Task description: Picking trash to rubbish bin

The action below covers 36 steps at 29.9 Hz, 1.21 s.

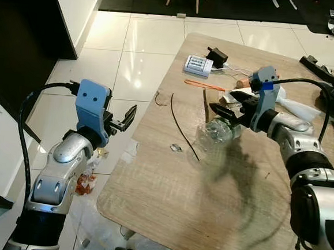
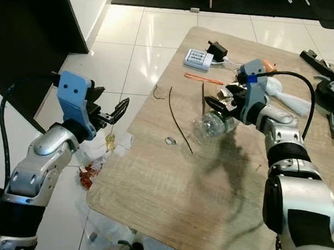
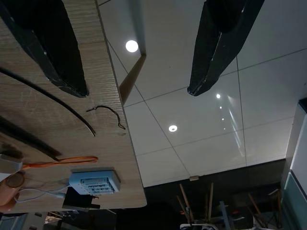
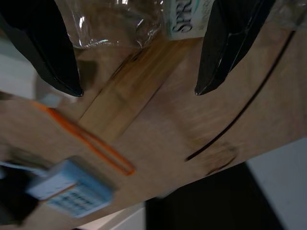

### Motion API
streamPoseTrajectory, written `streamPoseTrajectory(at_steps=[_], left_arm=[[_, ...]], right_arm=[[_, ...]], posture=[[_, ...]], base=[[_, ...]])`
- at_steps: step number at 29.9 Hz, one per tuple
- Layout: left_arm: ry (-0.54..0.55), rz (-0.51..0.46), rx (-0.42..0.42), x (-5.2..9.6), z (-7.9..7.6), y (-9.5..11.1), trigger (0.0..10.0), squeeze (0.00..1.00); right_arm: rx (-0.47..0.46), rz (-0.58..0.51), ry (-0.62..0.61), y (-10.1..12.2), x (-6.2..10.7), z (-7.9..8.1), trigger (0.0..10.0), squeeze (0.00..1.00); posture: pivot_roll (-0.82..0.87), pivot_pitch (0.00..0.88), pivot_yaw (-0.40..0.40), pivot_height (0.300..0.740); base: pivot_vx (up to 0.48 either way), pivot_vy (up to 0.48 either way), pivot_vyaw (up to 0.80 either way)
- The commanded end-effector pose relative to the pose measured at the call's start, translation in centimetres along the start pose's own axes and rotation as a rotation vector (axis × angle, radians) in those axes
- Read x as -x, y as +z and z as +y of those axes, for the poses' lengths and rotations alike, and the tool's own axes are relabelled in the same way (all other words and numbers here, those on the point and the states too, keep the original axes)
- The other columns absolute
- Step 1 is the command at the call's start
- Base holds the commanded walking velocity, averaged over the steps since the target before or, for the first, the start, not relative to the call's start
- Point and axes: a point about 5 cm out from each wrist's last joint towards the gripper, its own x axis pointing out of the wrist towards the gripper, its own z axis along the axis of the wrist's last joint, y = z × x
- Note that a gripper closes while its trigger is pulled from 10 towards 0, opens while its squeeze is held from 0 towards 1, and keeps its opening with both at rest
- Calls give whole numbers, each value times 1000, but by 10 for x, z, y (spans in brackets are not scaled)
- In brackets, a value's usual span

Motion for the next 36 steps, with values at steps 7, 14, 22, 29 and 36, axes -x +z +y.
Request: streamPoseTrajectory(at_steps=[7, 14, 22, 29, 36], left_arm=[[-20, 2, 1, 1, -2, -2, 10000, 39], [-27, -1, 1, 0, -3, -1, 10000, 35], [-51, -7, 13, -4, -8, -1, 10000, 27], [-54, -11, 12, -6, -8, -1, 10000, 27], [-51, -18, 13, -8, -8, 0, 10000, 27]], right_arm=[[24, 57, 179, -5, 6, 6, 10000, 0], [64, 97, 292, 0, 12, 8, 10000, 0], [34, 190, 456, -7, 32, 9, 10000, 0], [6, 220, 536, -10, 44, 13, 10000, 0], [32, 132, 486, 7, 48, 11, 10000, 0]], posture=[[28, 221, 47, 740], [23, 211, 49, 740], [8, 198, 55, 740], [1, 191, 55, 740], [-3, 187, 52, 740]], base=[[0, 0, 0], [0, 0, 0], [0, 0, 0], [0, 0, 0], [0, 0, 0]])
